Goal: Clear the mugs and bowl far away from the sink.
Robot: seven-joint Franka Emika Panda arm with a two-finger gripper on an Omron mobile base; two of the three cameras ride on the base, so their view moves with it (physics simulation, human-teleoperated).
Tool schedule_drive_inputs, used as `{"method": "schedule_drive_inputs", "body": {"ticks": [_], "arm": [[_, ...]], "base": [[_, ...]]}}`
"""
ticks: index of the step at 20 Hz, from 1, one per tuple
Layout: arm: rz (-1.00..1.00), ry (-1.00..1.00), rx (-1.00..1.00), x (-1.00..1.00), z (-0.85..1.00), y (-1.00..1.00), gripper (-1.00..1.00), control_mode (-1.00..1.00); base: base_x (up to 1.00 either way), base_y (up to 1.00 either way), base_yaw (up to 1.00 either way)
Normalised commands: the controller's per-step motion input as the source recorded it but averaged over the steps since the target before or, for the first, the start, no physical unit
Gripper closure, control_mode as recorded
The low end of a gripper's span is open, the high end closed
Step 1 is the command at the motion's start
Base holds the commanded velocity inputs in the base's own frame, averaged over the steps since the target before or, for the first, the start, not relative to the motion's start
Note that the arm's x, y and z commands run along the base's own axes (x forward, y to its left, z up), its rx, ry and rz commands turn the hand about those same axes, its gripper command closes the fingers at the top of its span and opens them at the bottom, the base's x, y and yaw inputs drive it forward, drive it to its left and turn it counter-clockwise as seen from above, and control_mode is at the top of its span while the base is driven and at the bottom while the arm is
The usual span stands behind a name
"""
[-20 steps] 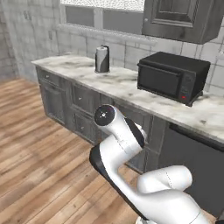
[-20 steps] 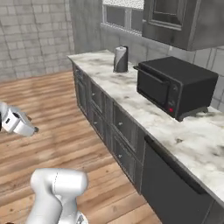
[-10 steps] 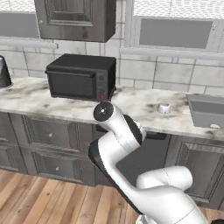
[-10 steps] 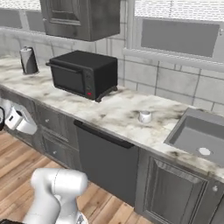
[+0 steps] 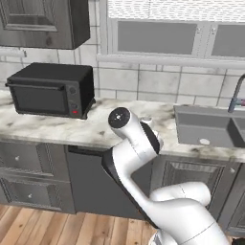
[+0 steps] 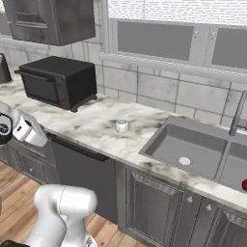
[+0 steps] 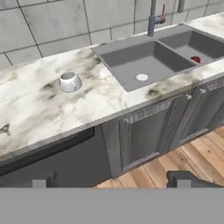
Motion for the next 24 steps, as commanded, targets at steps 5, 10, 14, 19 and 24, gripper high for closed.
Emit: {"method": "schedule_drive_inputs", "body": {"ticks": [5, 10, 14, 19, 24], "arm": [[0.0, 0.0, 0.0, 0.0, 0.0, 0.0, -1.0, 1.0], [0.0, 0.0, 0.0, 0.0, 0.0, 0.0, -1.0, 1.0], [0.07, 0.26, 0.0, 0.47, -0.54, -0.36, -1.0, -1.0], [0.18, 0.42, -0.04, 0.61, -0.98, -0.47, -1.0, -1.0], [0.21, 0.21, 0.0, 0.71, -0.69, -0.64, -1.0, -1.0]], "base": [[0.95, -0.03, -0.01], [0.53, -0.28, 0.0], [0.15, -0.09, 0.0], [0.0, 0.0, 0.0], [0.0, 0.0, 0.0]]}}
